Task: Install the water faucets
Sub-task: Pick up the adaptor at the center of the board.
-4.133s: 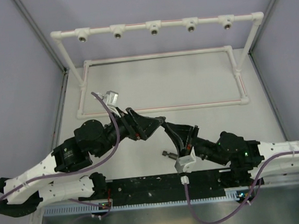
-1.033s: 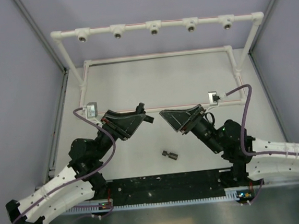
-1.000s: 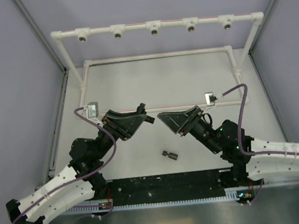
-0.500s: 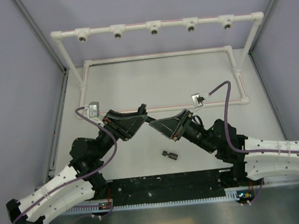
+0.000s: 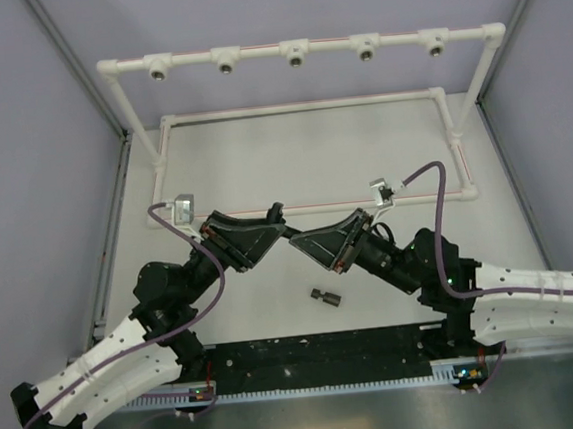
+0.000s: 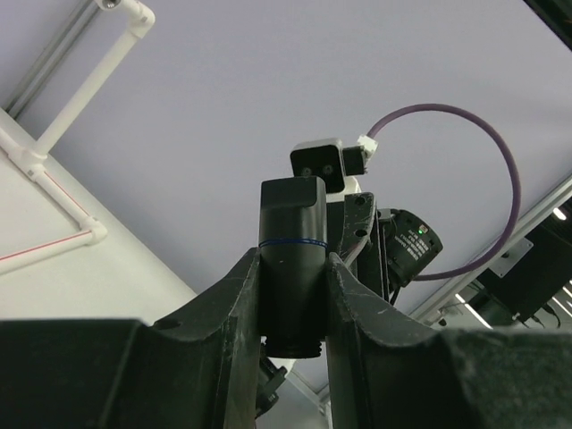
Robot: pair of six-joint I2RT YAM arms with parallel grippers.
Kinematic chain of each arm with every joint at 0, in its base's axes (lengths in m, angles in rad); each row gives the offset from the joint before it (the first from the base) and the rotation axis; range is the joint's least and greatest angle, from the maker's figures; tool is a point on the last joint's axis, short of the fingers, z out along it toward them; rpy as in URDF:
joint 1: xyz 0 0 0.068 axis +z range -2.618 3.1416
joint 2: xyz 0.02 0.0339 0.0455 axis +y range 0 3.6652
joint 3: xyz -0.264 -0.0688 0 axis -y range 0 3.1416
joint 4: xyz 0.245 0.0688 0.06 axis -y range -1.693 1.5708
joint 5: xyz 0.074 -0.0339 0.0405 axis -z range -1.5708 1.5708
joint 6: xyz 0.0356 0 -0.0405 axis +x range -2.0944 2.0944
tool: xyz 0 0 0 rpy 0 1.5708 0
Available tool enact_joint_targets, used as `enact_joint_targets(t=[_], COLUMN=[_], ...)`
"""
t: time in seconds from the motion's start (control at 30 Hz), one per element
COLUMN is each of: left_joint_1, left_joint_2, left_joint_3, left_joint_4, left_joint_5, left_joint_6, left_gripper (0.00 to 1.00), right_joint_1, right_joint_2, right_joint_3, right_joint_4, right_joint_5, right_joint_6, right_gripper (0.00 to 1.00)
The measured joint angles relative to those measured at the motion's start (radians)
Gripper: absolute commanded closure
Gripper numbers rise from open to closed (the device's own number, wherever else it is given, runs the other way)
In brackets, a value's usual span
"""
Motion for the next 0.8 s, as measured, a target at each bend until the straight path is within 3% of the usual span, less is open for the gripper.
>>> enact_joint_targets(t=[0.17, 0.43, 0.8], left_joint_1=[-0.001, -0.001, 0.0], left_joint_2=[-0.031, -0.089, -0.075], left_joint_3=[0.029, 0.096, 0.129], left_joint_4=[-0.131, -0.276, -0.303], left_joint_5=[0.063, 0.216, 0.344], left_joint_6=[0.036, 0.126, 0.141], left_gripper=[0.56, 0.51, 0.5], right_joint_1=[-0.002, -0.079, -0.098], right_joint_2=[-0.058, -0.113, -0.101], right_joint_3=[0.016, 0.189, 0.231], right_joint_4=[-0.13, -0.412, -0.443], right_joint_5=[-0.06, -0.197, -0.301], right_joint_6=[-0.107, -0.222, -0.246], right_gripper=[1.0, 1.0, 1.0])
